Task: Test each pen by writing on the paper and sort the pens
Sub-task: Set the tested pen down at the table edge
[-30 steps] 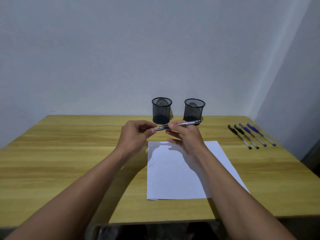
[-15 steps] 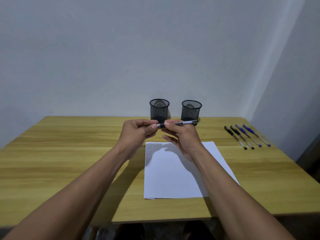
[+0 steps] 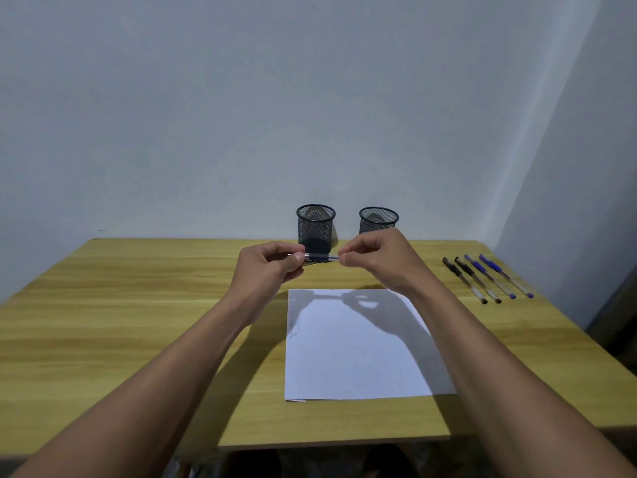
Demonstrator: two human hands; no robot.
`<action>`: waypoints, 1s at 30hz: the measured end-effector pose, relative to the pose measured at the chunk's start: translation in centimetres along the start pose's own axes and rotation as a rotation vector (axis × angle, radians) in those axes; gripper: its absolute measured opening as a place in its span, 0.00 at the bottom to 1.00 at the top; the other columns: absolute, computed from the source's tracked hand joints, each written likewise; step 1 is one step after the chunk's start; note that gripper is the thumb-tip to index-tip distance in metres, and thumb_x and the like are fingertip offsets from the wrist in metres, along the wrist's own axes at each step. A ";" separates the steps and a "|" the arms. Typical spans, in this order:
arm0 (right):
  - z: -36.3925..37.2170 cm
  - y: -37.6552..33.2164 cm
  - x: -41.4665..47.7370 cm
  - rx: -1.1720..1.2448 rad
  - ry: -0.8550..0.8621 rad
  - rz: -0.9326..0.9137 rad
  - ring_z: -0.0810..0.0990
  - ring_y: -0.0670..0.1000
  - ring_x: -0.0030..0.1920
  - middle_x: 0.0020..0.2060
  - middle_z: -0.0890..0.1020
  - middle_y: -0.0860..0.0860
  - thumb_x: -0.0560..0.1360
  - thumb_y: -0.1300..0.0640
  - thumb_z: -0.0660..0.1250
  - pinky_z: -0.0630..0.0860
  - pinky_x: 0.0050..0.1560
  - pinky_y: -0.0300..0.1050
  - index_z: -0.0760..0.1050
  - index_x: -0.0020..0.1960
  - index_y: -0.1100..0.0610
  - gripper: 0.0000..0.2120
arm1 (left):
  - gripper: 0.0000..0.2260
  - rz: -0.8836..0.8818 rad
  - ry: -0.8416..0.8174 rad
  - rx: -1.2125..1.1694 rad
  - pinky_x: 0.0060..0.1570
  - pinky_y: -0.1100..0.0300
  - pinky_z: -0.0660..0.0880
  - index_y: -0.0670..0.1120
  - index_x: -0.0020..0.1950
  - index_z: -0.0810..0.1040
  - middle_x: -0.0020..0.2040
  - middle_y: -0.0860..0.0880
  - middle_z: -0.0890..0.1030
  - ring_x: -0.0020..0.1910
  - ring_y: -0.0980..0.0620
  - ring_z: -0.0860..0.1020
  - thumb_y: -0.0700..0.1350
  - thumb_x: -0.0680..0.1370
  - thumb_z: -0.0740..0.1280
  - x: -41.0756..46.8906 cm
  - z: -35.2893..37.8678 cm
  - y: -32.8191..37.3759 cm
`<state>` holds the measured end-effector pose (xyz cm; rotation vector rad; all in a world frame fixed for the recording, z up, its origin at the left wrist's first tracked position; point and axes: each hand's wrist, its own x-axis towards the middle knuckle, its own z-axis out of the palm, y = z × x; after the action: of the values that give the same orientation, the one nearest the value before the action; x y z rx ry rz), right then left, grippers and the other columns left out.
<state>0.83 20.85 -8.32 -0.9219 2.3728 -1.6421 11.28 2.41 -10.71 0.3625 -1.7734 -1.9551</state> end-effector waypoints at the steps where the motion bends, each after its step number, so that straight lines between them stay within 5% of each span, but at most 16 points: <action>1: -0.1 -0.1 0.1 -0.062 -0.008 -0.025 0.78 0.45 0.36 0.35 0.84 0.52 0.71 0.59 0.78 0.72 0.41 0.41 0.87 0.42 0.54 0.01 | 0.03 0.002 0.004 -0.006 0.49 0.60 0.81 0.37 0.48 0.83 0.42 0.42 0.83 0.42 0.49 0.82 0.34 0.75 0.71 -0.1 0.2 0.0; 6: -0.3 -0.2 -0.3 -0.335 -0.011 -0.104 0.76 0.42 0.36 0.34 0.81 0.42 0.72 0.54 0.76 0.71 0.39 0.39 0.86 0.46 0.50 0.02 | 0.05 0.013 -0.033 0.012 0.50 0.57 0.81 0.38 0.51 0.83 0.46 0.39 0.84 0.47 0.47 0.84 0.35 0.76 0.71 -0.3 1.3 0.1; 13: -4.2 1.6 -3.0 -0.502 0.094 -0.044 0.81 0.47 0.44 0.43 0.85 0.46 0.75 0.52 0.74 0.76 0.46 0.44 0.86 0.49 0.49 0.05 | 0.04 0.074 -0.096 0.278 0.52 0.51 0.81 0.50 0.49 0.85 0.46 0.48 0.86 0.50 0.50 0.84 0.46 0.76 0.72 0.1 4.4 -0.4; 17: -9.0 3.4 -6.0 -0.558 0.202 0.078 0.81 0.49 0.46 0.42 0.85 0.47 0.75 0.54 0.72 0.79 0.50 0.49 0.86 0.49 0.50 0.04 | 0.09 0.282 -0.143 0.593 0.50 0.66 0.75 0.50 0.53 0.85 0.48 0.56 0.85 0.47 0.65 0.80 0.51 0.77 0.69 0.5 8.9 -1.2; 23: -17.6 6.3 -12.1 -0.728 0.370 0.269 0.81 0.52 0.49 0.44 0.85 0.48 0.76 0.52 0.72 0.74 0.48 0.45 0.86 0.49 0.49 0.05 | 0.15 0.470 -0.448 0.847 0.57 0.54 0.76 0.47 0.61 0.82 0.56 0.50 0.84 0.54 0.51 0.82 0.51 0.78 0.66 -0.3 19.9 -3.1; 30: -24.3 10.4 -19.8 -0.838 0.573 0.422 0.82 0.55 0.49 0.41 0.84 0.47 0.75 0.50 0.71 0.79 0.53 0.53 0.86 0.50 0.48 0.07 | 0.19 0.593 -0.807 0.999 0.62 0.52 0.73 0.47 0.67 0.77 0.65 0.46 0.80 0.64 0.45 0.76 0.53 0.80 0.60 -3.9 32.0 -6.1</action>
<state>2.37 53.56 -12.35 0.0802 3.4078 -0.7876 -2.19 32.22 -13.03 -0.6952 -2.8295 -0.6902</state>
